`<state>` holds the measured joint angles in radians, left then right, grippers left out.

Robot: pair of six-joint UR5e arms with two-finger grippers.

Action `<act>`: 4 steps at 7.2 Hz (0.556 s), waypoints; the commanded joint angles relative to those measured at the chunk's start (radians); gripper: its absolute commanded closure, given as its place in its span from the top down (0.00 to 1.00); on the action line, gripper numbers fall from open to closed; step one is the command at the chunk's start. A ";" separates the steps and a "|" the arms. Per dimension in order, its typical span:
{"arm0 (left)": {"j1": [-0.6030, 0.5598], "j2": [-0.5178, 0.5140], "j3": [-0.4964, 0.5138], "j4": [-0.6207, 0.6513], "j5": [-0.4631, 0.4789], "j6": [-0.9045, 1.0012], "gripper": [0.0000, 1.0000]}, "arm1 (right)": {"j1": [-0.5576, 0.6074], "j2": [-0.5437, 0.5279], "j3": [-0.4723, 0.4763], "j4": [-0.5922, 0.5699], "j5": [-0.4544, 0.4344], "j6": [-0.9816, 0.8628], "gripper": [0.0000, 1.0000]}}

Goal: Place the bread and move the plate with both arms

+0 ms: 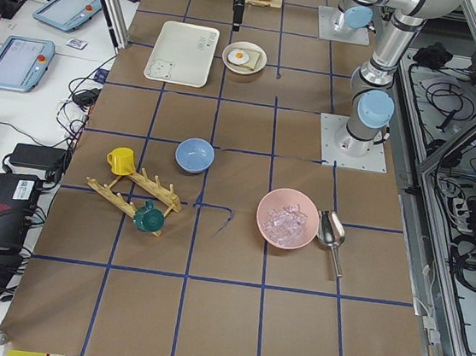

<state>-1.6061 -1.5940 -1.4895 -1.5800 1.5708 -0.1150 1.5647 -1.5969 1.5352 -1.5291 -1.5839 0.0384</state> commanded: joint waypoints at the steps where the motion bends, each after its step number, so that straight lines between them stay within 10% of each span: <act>1: 0.000 0.000 0.000 0.000 0.002 0.000 1.00 | 0.000 0.000 0.003 0.001 -0.007 -0.008 1.00; 4: 0.000 0.000 0.000 0.000 0.000 0.000 1.00 | -0.018 0.031 0.025 -0.020 -0.024 -0.005 1.00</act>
<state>-1.6061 -1.5938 -1.4895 -1.5800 1.5709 -0.1151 1.5571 -1.5829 1.5469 -1.5425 -1.5954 0.0374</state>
